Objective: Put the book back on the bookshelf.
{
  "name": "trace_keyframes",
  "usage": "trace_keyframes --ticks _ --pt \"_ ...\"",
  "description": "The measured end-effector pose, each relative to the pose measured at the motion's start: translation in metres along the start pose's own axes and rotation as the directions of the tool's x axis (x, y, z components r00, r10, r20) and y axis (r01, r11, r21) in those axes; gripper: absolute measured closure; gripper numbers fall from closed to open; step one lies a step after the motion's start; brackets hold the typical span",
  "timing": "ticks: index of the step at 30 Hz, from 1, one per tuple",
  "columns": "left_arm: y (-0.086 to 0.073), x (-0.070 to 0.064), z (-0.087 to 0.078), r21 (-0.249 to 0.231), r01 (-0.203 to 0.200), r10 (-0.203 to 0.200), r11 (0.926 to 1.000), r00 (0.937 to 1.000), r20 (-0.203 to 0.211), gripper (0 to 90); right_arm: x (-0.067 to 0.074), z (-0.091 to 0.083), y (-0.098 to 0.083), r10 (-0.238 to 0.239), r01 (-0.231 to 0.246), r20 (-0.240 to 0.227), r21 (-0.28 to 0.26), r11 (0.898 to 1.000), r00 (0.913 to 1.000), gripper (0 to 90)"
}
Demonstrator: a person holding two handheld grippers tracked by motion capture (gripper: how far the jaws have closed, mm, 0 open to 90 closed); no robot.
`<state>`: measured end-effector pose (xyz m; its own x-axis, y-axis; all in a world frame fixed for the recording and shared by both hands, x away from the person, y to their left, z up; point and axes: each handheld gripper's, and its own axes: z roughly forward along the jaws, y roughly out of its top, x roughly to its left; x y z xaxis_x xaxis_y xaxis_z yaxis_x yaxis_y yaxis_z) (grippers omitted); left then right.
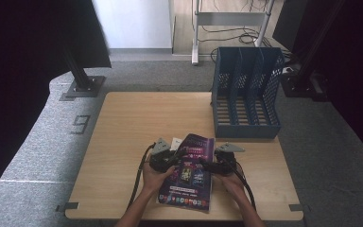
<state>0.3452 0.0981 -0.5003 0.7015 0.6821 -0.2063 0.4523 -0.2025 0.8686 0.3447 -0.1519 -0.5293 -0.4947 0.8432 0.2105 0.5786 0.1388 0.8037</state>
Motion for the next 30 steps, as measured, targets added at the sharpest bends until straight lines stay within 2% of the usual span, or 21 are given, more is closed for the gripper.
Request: trace_keyframes --ticks 5,14,20,24,30 --pt "-0.004 0.006 0.011 0.045 0.004 -0.003 0.9990 0.9998 -0.018 86.2 -0.001 0.006 -0.002 0.003 -0.003 0.014 0.018 1.000 0.9999 23.8" --pt "-0.013 0.019 0.026 0.102 0.033 -0.029 0.9943 0.9990 -0.033 86.2 -0.004 0.013 -0.003 0.032 -0.032 -0.005 0.038 0.999 0.9995 25.0" --pt "-0.019 0.030 0.032 0.108 0.069 -0.065 0.9918 0.9973 -0.033 86.4 -0.007 0.020 0.000 0.051 -0.050 -0.021 0.056 0.997 0.9985 27.7" --pt "-0.022 0.035 0.034 0.114 0.078 -0.074 0.9904 0.9966 -0.035 86.3 -0.007 0.026 0.006 0.040 -0.039 -0.022 0.061 0.997 0.9989 30.4" --pt "-0.023 0.037 0.034 0.119 0.083 -0.080 0.9895 0.9962 -0.034 86.2 -0.008 0.035 0.015 0.016 -0.013 -0.024 0.109 0.994 0.9996 34.4"
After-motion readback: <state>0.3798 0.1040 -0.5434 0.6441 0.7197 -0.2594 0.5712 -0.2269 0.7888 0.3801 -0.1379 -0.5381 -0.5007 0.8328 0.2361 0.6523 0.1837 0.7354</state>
